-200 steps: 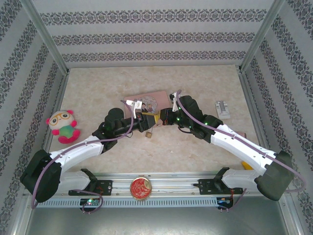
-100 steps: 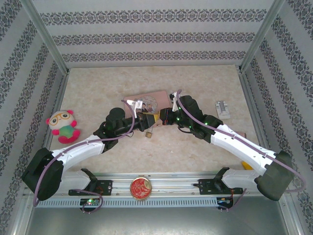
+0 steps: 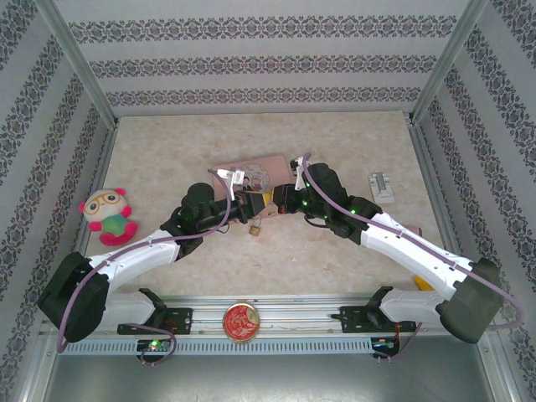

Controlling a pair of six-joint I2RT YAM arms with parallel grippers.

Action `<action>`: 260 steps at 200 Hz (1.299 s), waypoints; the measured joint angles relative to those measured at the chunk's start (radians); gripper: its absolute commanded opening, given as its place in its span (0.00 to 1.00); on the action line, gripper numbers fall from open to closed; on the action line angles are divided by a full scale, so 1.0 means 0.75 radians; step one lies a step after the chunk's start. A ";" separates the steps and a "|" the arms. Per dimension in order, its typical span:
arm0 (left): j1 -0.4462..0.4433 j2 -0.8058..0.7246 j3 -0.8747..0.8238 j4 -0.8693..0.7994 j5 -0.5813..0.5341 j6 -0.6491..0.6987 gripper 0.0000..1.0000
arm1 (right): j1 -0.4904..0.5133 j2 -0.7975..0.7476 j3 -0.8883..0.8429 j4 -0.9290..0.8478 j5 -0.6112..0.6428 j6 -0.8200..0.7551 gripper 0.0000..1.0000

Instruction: Unlock a padlock with a key

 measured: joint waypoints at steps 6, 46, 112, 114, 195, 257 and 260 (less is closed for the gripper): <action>0.001 0.000 0.000 -0.001 -0.004 -0.001 0.01 | -0.001 0.000 0.000 0.001 0.000 0.000 0.00; 0.000 0.000 0.003 -0.010 -0.014 0.004 0.00 | -0.001 0.000 -0.004 0.006 0.000 0.000 0.00; -0.001 -0.080 0.038 -0.163 -0.032 0.014 0.00 | 0.003 -0.029 -0.009 -0.003 0.026 -0.030 0.18; -0.001 -0.085 0.041 -0.175 -0.034 0.014 0.00 | 0.003 -0.033 -0.010 -0.007 0.037 -0.032 0.18; 0.017 -0.225 0.388 -0.901 -0.015 0.042 0.00 | 0.092 -0.251 -0.187 -0.018 0.344 -0.423 0.38; 0.072 -0.205 0.478 -1.275 0.084 -0.052 0.00 | 0.335 -0.468 -0.544 0.497 0.359 -1.035 0.29; 0.073 -0.205 0.478 -1.285 0.085 -0.056 0.00 | 0.339 -0.469 -0.553 0.517 0.362 -1.053 0.29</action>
